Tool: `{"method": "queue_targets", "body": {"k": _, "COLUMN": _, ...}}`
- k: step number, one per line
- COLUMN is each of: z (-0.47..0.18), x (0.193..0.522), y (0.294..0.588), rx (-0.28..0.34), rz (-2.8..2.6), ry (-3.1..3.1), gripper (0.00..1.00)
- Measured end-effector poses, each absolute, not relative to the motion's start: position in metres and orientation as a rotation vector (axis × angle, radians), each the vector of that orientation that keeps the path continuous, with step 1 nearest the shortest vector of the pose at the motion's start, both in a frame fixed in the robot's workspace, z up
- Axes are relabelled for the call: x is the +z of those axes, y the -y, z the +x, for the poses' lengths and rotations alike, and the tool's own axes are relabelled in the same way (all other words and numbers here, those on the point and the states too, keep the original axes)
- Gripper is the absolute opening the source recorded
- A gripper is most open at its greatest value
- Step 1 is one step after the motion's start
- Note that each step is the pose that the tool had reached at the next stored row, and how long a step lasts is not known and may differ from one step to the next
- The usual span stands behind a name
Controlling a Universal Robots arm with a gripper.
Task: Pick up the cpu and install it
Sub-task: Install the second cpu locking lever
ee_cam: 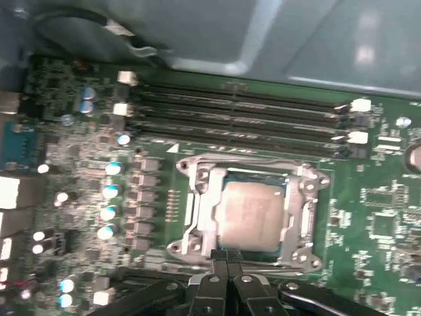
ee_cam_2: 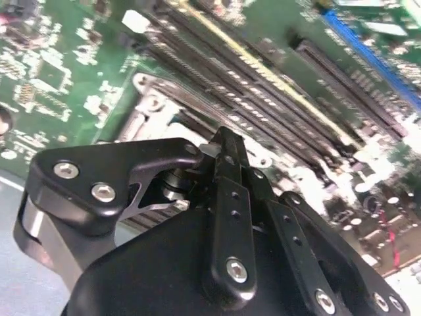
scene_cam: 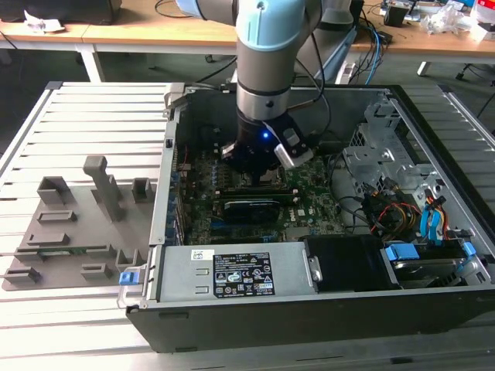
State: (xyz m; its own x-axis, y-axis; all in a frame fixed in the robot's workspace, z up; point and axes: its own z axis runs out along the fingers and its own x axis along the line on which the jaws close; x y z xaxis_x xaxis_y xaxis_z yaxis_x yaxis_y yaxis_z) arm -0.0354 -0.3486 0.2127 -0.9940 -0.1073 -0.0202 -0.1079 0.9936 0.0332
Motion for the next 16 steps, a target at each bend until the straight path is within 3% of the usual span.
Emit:
{"method": "queue_targets", "body": {"k": 5, "z": -0.028, "x": 0.221, "y": 0.323, "rx": 0.016, "rz": -0.168, "ry": -3.12, "gripper": 0.11}}
{"method": "queue_targets", "body": {"k": 12, "z": -0.027, "x": 0.268, "y": 0.321, "rx": 0.014, "rz": -0.169, "ry": -3.119, "gripper": 0.11}}
{"method": "queue_targets", "body": {"k": 16, "z": -0.027, "x": 0.271, "y": 0.321, "rx": 0.014, "rz": -0.169, "ry": -3.119, "gripper": 0.11}}
